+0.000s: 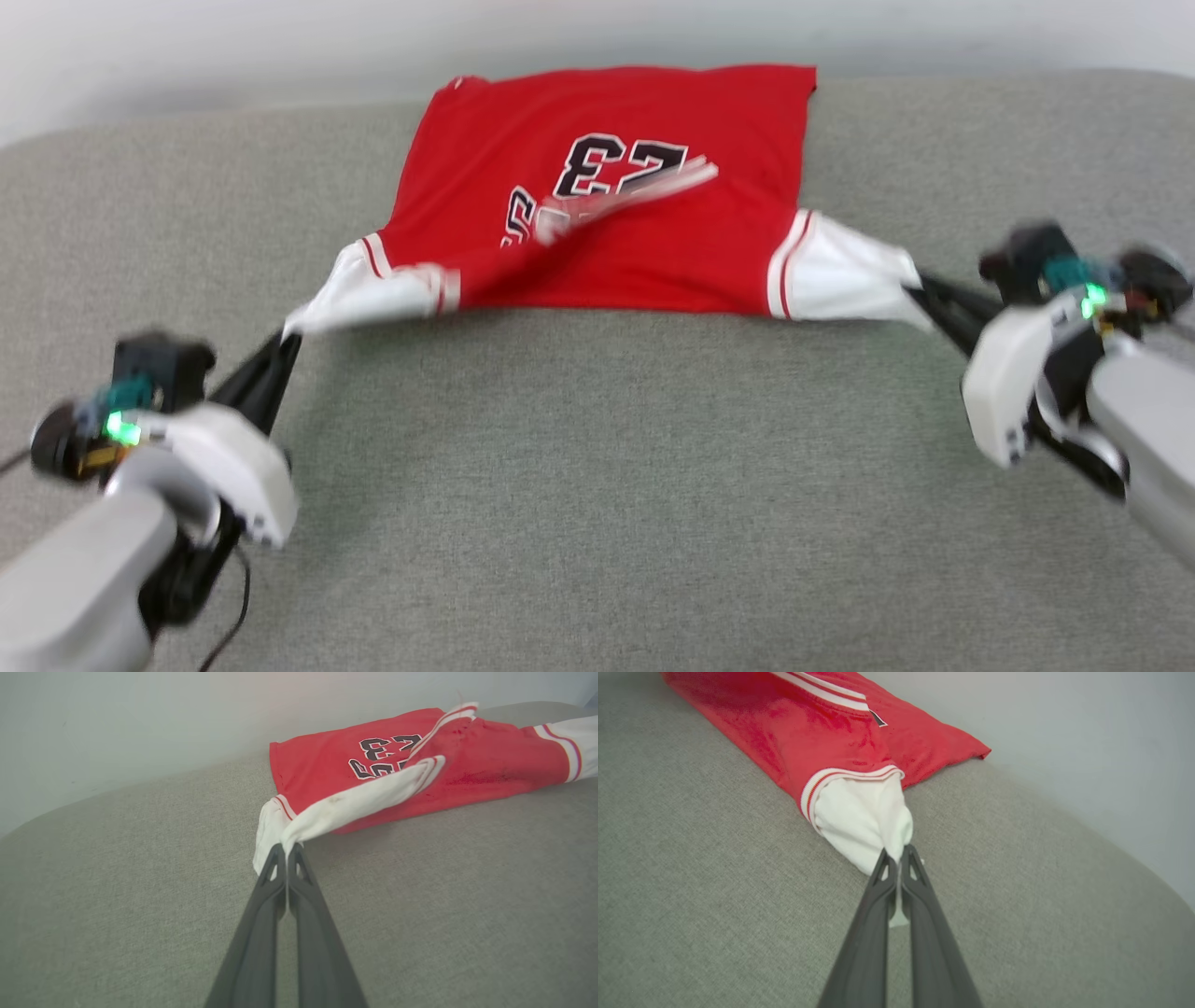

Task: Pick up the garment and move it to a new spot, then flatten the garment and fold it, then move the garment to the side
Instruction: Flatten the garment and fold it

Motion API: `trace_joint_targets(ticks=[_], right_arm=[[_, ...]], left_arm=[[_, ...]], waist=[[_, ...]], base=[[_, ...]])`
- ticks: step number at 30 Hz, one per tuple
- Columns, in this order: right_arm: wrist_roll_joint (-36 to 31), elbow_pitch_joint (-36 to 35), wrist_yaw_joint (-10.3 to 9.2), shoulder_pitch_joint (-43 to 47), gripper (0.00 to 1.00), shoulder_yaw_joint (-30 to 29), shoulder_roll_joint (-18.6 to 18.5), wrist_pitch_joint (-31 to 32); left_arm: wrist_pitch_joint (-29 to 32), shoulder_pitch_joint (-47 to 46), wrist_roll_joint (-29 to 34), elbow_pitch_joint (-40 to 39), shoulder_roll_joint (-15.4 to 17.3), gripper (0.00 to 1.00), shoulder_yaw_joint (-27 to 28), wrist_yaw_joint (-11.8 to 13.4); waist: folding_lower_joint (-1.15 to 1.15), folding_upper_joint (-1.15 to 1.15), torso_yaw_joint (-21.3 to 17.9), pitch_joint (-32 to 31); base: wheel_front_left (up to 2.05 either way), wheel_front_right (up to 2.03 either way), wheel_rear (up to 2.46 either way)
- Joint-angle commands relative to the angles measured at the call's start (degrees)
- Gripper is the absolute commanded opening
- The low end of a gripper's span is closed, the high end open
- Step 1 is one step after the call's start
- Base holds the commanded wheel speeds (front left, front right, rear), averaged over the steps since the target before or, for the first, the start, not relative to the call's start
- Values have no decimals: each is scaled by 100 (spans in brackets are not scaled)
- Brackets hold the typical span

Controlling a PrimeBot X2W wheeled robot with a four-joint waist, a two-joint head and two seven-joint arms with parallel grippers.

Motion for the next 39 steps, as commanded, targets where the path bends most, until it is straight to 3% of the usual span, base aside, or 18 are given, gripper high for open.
trace_joint_targets(ticks=[1,8,19,24,30,31,32,39], right_arm=[[107,-21,-4,243,0,-7,-75,-40],[385,-160,-4,1272,0,-103,-479,-189],[323,-730,-6,2870,0,-306,-981,-159],[301,-1054,-6,3567,0,-620,-1178,-49],[142,-1408,-6,4038,0,-1140,-1268,302],[113,-1430,-6,4044,69,-1307,-1241,323],[68,-1474,-6,4043,100,-1475,-1204,325],[-417,-1996,-4,3677,100,-2583,-1385,568]], left_arm=[[-26,247,-65,-148,86,0,56,115],[-47,1665,-448,-845,442,0,477,674],[-41,3939,-514,-1650,434,0,1338,1224],[-38,4536,-300,-1769,291,0,1593,1254],[-39,4581,-57,-1811,116,0,1776,1210],[-39,4537,-3,-1827,104,0,1808,1205],[-39,4488,49,-1846,82,0,1844,1208],[-39,4303,279,-2035,-79,0,1975,1167]], waist=[[1,0,-52,-130],[1,0,-110,-478],[1,0,-202,-959],[1,0,-81,-988],[1,0,20,-934],[1,0,25,-913],[1,0,31,-887],[1,0,52,-637]], base=[[0,0,0],[0,0,0],[0,0,0],[0,0,0],[0,0,0],[0,0,0],[0,0,0],[0,0,0]])
